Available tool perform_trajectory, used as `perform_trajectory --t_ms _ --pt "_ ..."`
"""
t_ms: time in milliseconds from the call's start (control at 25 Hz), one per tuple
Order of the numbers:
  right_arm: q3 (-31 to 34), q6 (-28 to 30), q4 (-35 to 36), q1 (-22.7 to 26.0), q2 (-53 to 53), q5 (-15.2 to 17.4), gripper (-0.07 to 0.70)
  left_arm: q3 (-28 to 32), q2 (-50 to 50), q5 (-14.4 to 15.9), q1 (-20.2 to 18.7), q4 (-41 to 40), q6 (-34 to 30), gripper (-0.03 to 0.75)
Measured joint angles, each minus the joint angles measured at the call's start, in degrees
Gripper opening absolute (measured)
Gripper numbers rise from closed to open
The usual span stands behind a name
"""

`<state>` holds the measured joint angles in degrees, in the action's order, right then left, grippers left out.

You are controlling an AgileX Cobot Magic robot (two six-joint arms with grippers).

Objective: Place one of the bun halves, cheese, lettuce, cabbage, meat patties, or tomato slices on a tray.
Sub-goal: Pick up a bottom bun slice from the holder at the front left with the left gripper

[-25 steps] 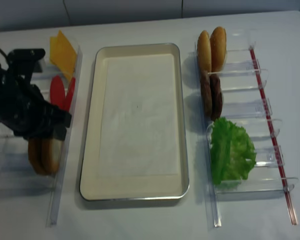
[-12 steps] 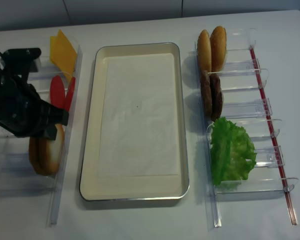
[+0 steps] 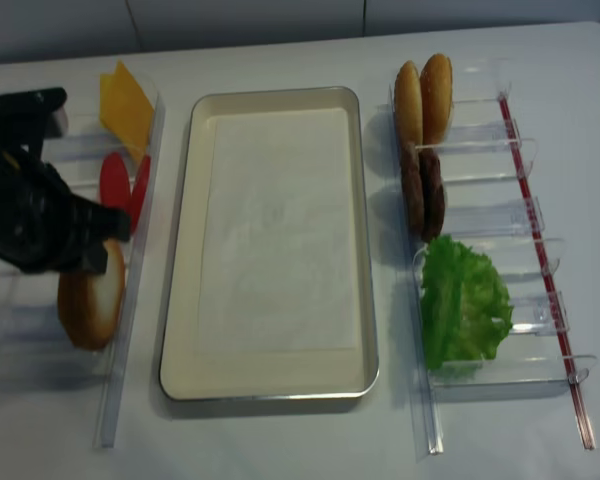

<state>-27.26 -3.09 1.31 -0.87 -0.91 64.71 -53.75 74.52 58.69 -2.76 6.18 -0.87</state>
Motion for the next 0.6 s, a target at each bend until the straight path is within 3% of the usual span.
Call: perform_trajectory --t_ms 360,600 --pt "0.0 0.0 0.0 0.0 0.0 0.0 0.479 -0.9 -7.1 1.5 0.0 0.5 0.9 0.166" --pt "0.0 0.0 0.0 0.0 0.0 0.0 0.479 -1.1 -9.7 1.8 0.0 5.5 1.5 0.166"
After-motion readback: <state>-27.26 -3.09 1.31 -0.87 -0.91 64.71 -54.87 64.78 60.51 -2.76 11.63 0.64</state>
